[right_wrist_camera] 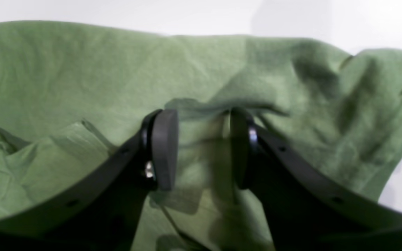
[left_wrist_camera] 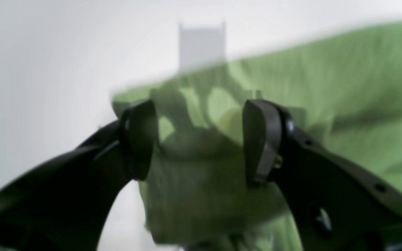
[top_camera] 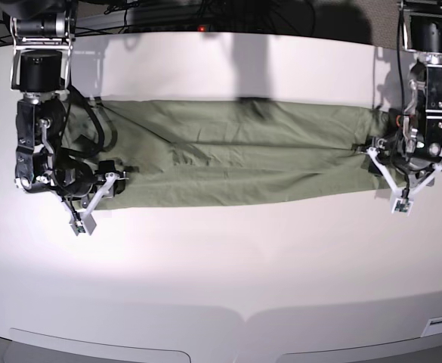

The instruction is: Fold the T-shirt properly

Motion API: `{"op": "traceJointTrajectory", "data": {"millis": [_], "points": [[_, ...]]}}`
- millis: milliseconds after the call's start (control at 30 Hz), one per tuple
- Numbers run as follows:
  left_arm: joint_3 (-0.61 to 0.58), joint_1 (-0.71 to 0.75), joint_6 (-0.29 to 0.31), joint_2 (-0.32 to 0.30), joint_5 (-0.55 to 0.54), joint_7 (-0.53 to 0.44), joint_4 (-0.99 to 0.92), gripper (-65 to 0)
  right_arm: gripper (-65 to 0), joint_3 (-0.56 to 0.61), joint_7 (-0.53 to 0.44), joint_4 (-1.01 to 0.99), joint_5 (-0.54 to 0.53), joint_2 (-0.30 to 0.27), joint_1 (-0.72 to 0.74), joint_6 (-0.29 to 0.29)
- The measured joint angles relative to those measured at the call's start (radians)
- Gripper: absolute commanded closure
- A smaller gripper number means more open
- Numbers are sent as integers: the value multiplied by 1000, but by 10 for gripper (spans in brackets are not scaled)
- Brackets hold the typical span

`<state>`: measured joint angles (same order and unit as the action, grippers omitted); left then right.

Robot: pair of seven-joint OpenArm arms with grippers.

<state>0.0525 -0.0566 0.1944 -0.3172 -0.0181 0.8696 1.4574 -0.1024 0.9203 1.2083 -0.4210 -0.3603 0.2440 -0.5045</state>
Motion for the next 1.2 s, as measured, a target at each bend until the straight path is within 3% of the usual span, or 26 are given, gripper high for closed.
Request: {"op": "traceJointTrajectory", "data": {"millis": [167, 400, 500, 533, 633, 733, 867, 1067, 1200], "points": [[0, 16, 16, -1, 71, 32, 0, -384, -253, 0, -4, 0, 0, 0, 0, 0], [0, 19, 25, -4, 45, 71, 39, -384, -253, 0, -4, 0, 1, 0, 0, 0], [0, 18, 75, -4, 13, 69, 72, -384, -253, 0, -4, 0, 3, 0, 0, 0], [0, 18, 79, -3, 6, 69, 80, -384, -253, 0, -11, 0, -3, 0, 0, -16], [0, 18, 78, -4, 6, 74, 111, -384, -253, 0, 11, 37, -134, -2, 3, -174], [0, 18, 79, -4, -28, 69, 137, -384, -253, 2, 12, 116, -264, 3, 31, -189], [0, 19, 79, -5, -35, 70, 137, -384, -253, -2, -3, 132, -257, 70, 69, -185], [0, 18, 79, -4, -35, 56, 137, -384, -253, 4, 11, 125, -165, 233, 54, -185], [0, 18, 79, -4, -43, 58, 137, -384, -253, 40, -58, 74, -62, 317, 64, -186]]}}
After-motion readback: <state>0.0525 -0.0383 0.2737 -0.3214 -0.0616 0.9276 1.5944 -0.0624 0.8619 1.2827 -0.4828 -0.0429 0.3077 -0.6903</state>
